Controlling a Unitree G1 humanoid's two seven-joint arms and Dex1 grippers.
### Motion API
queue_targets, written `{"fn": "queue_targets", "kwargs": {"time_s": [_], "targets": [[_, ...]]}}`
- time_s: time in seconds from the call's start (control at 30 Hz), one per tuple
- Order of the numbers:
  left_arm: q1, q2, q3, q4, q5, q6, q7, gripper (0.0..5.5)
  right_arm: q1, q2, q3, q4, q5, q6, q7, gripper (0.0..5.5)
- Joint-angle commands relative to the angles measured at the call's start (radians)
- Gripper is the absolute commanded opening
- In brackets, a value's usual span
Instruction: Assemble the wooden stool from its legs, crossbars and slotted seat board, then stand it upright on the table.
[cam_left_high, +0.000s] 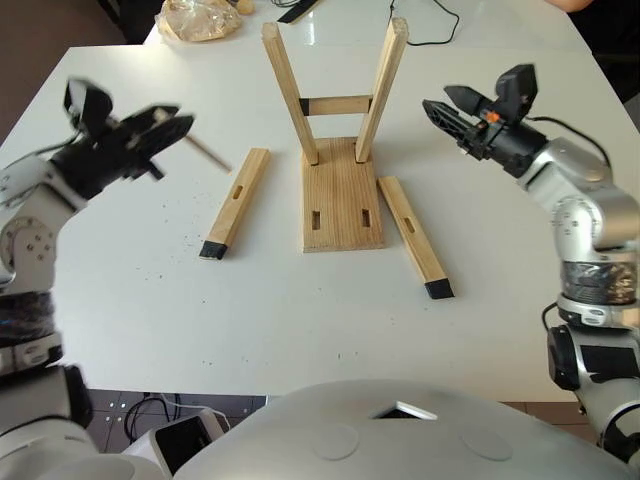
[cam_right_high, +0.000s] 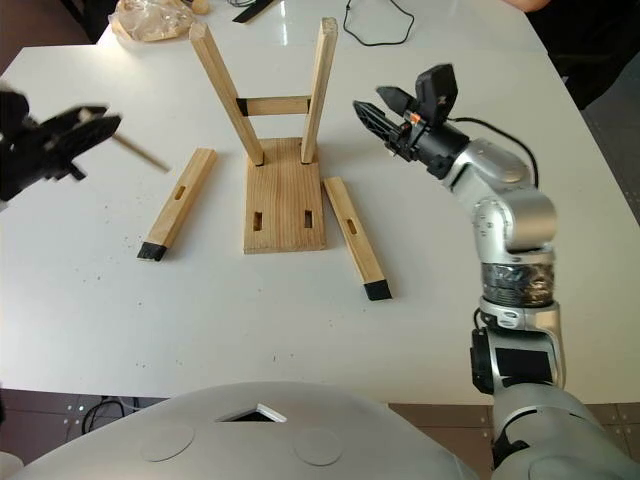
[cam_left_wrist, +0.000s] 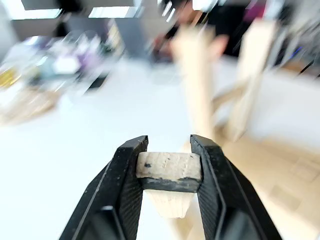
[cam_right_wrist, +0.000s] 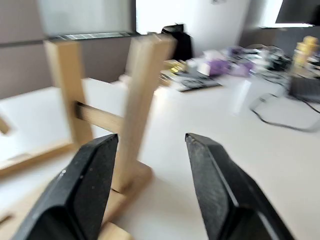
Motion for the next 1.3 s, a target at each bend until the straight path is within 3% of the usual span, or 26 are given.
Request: {"fn": "queue_targets", "kwargs": {"time_s": [0.03,0.37,0.53,0.93,1.3], "targets": [[0.079,0.061,-0.018,0.048,0.111,-0.054,-0.101,1.33,-0.018,0.038,-0.032,0.053,-0.104,-0.087,-0.126,2.46],[0.173,-0.055,-0.082,-0.143,0.084,0.034,-0.136,1.33,-0.157,0.076,-0.134,0.241,-0.183,-0.187,-0.271,2.46],[0.069,-0.082,-0.062,-0.253,0.008,0.092,-0.118,1.33,-0.168,0.071,-0.162,0.296,-0.204,-0.235,-0.280,2.46],[-0.359,-0.140,-0.266,0.338,0.298,-0.306,-0.371,1.33,-0.149,0.118,-0.110,0.329,-0.243,-0.351,-0.208,2.46],[-0.363,-0.159,-0.259,0.428,0.320,-0.334,-0.447,1.33,-0.123,0.132,-0.141,0.340,-0.230,-0.343,-0.219,2.46]]}}
